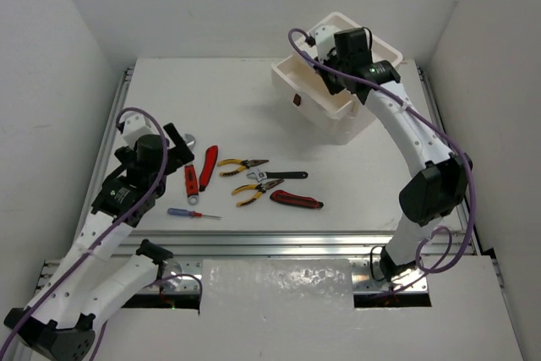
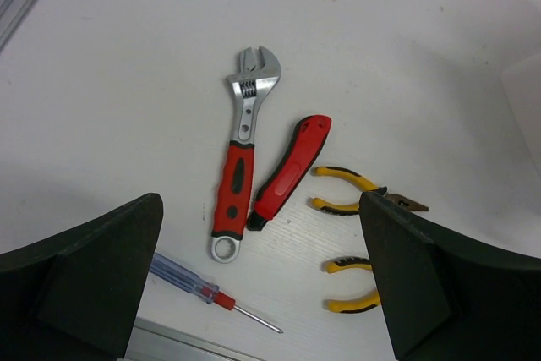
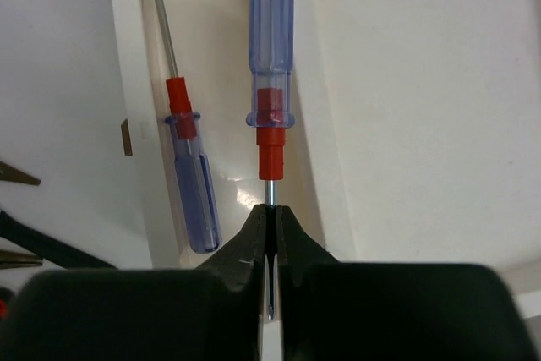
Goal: Sort the tools into containers
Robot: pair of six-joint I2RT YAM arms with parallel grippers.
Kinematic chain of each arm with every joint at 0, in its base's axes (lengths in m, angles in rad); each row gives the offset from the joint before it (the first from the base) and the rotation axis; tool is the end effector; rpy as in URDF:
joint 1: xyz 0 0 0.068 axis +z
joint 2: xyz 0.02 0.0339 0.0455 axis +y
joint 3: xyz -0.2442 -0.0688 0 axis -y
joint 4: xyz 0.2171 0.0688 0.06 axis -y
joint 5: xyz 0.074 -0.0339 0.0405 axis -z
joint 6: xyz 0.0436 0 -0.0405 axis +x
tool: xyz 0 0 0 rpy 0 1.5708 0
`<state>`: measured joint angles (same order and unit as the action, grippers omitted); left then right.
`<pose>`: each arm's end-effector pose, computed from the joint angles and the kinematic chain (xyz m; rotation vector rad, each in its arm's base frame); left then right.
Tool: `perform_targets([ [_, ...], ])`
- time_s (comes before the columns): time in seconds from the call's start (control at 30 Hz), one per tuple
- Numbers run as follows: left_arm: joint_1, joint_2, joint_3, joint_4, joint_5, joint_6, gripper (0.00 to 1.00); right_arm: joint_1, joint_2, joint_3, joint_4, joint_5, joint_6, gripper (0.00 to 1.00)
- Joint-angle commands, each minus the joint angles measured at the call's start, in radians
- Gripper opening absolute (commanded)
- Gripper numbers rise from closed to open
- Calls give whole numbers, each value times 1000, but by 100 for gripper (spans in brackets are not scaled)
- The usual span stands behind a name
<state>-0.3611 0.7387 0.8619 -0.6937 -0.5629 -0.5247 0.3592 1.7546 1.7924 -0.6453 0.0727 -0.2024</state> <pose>0.1400 -0.0280 0.3043 -0.4833 1.9876 0.0546 0.3529 0.1291 0.3547 -0.5633 2.1023 0.0102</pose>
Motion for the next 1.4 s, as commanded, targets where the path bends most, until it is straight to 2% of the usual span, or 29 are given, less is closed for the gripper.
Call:
perform_targets([
  [0.0, 10, 4, 48, -81, -95, -200, 100, -6, -4, -7, 15, -51, -2, 12],
  [0.1, 10, 24, 49, -116, -81, -270, 100, -9, -12, -36, 29, -51, -3, 33],
  [0.13, 10, 30, 46, -118, -54, -311, 100, -8, -23, -42, 35, -45, 4, 53],
  [0.17, 8, 45, 42, -119, -39, -330, 100, -8, -29, -45, 39, -39, 9, 61],
  [0.27, 10, 94, 16, -165, -12, -452, 100, -8, -52, -18, 35, -54, 47, 65],
  [0.3, 10, 109, 9, -188, -15, -536, 100, -8, -59, -13, 30, -54, 66, 66],
  [0.43, 10, 197, -26, -283, -6, -736, 100, 3, -148, -31, 27, -140, 158, 78],
  [0.53, 10, 226, -76, -300, 8, -845, 99, 39, -210, -91, 52, -148, 185, 81],
  [0.6, 10, 235, -106, -308, 8, -921, 94, 60, -227, -97, 47, -145, 190, 82],
  [0.77, 10, 269, -168, -308, 46, -1015, 88, 109, -259, -116, 42, -145, 187, 83],
  [0.87, 14, 295, -234, -230, 77, -1012, 87, 110, -267, -143, 62, -157, 184, 83],
  [0.97, 24, 362, -248, -221, 92, -1029, 80, 113, -265, -154, 65, -168, 184, 83],
  [1.13, 50, 444, -254, -195, 90, -1032, 78, 127, -268, -162, 75, -198, 187, 83],
  [1.3, 129, 507, -307, -98, 121, -960, 74, 145, -274, -174, 85, -205, 187, 83],
  [1.37, 152, 527, -316, -69, 127, -940, 69, 150, -273, -169, 85, -206, 187, 83],
])
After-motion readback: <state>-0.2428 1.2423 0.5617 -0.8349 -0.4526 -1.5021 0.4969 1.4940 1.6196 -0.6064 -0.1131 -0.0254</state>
